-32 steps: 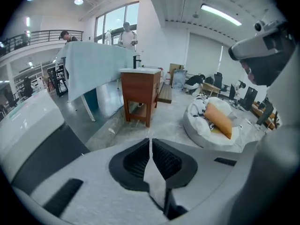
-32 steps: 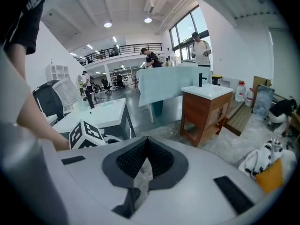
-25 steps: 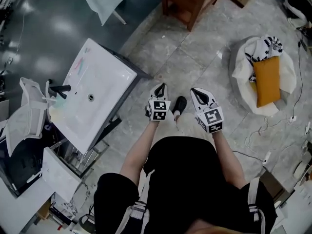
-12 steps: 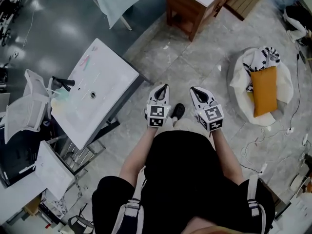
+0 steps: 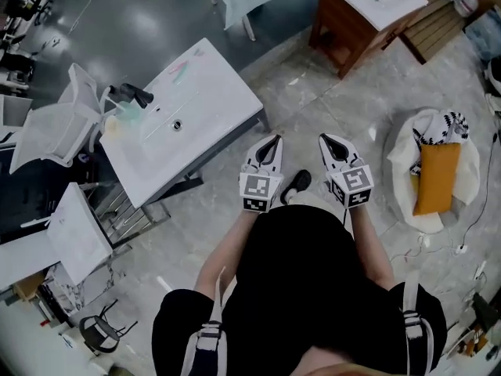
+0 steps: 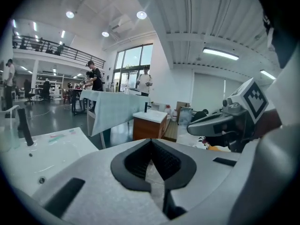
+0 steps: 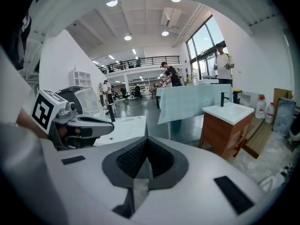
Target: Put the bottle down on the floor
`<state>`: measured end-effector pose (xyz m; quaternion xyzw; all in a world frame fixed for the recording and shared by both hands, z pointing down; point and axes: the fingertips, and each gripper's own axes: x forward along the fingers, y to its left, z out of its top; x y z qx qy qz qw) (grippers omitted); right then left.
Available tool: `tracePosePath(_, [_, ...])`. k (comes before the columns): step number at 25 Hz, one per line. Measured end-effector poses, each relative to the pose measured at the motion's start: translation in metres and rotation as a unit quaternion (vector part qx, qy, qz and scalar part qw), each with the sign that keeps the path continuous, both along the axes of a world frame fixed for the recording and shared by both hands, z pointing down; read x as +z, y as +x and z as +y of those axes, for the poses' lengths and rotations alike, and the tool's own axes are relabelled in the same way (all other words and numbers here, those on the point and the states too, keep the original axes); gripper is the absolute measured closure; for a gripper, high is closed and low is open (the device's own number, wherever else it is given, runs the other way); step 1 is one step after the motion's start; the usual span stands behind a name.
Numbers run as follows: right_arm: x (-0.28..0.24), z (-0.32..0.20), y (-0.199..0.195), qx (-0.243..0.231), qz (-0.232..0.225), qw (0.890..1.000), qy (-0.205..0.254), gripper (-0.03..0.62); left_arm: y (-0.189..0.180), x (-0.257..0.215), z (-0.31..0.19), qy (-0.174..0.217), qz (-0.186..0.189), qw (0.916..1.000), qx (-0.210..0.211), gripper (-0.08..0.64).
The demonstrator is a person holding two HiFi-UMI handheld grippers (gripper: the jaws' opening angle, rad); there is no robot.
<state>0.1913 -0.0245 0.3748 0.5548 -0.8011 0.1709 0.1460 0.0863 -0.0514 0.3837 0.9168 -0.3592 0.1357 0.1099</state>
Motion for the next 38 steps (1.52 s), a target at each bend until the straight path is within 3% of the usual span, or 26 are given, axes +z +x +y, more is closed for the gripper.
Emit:
tracePosePath(11, [-0.03,-0.007,-0.157,-0.102,-0.006,0.994,0.026,0.588,-0.167,-0.039,0.027,0.008,0.02,0.9943,-0.104,0.541])
tracePosePath(24, [-0.061,0.016,-0.351,-0.218,-0.026,0.973,0.067,0.588,-0.346,-0.064,0.076,0.028,0.03,0.9768,-0.21,0.541])
tracePosePath(31, [-0.073,0.029,-0.407,-0.25,-0.038,0.964,0.078,0.588,-0.399,-0.072,0.093,0.038,0.036,0.9676,-0.247,0.541])
tracePosePath(38, [-0.078,0.04,-0.428,-0.263,-0.038,0.961,0.08,0.589,-0.418,-0.072,0.101,0.037,0.043,0.9627,-0.264,0.541])
